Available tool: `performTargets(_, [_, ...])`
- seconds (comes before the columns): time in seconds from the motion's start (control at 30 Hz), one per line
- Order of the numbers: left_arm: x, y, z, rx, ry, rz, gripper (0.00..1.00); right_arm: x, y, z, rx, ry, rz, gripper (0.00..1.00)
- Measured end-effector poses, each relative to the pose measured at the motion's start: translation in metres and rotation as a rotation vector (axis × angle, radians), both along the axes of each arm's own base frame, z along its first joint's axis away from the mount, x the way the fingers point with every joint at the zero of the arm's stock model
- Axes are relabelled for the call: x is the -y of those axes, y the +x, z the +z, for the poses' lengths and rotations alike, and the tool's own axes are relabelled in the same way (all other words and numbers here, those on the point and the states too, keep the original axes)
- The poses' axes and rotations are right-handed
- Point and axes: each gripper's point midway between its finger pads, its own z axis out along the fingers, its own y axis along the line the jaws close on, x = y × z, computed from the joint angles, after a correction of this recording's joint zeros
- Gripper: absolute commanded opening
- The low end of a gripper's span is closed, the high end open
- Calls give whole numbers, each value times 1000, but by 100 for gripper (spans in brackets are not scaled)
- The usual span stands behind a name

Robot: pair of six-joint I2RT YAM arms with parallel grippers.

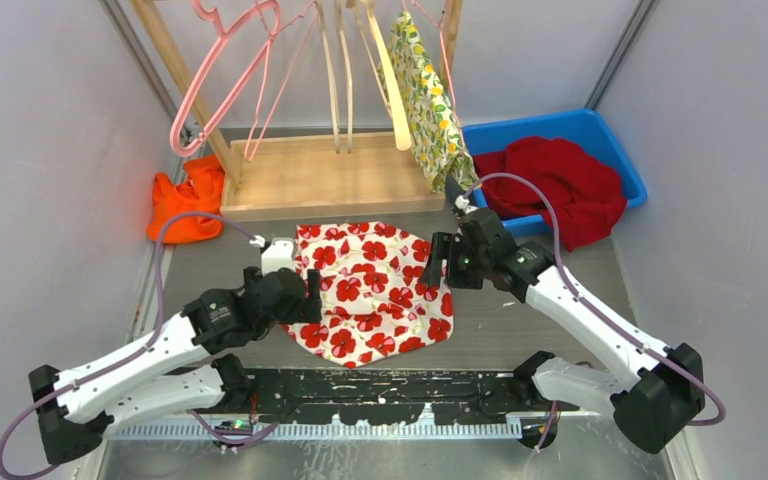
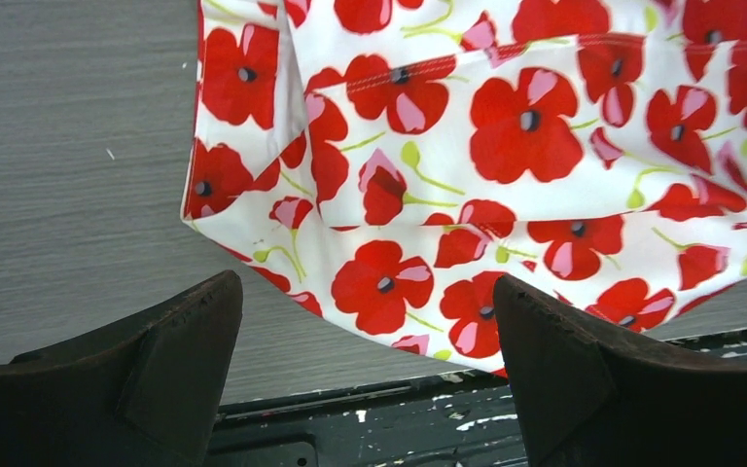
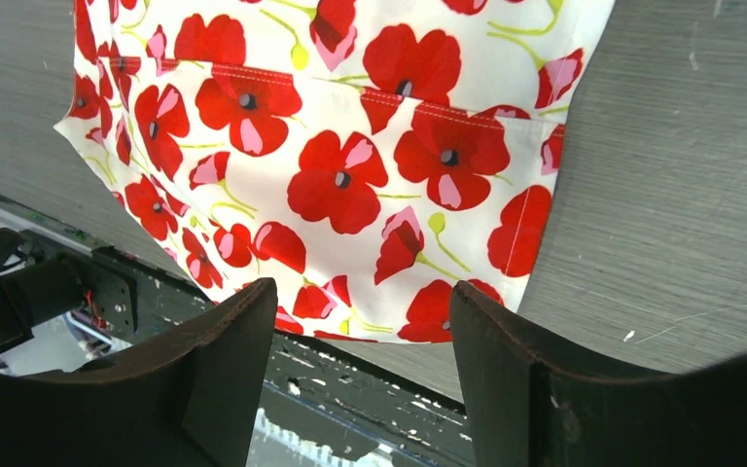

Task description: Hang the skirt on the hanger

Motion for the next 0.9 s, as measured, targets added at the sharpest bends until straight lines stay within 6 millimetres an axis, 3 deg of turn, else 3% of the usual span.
performTargets(0.2, [-7,3,-27,-58,58,41,100,6,5,3,45,-20,-19,71])
performTargets(0.4, [-18,23,-60,-159,39,148,99,6,6,-3,32,-35,-14,66])
performTargets(0.5, [-16,29,-76,-209,29,154,91,5,7,-6,33,-36,-12,61])
performTargets(0.73, [16,39,-93,-268,-35,67,63,7,4,-20,13,-45,-9,60])
performTargets(0.9, [25,39,-99,-298,-51,41,61,10,1,-26,6,-50,-11,61])
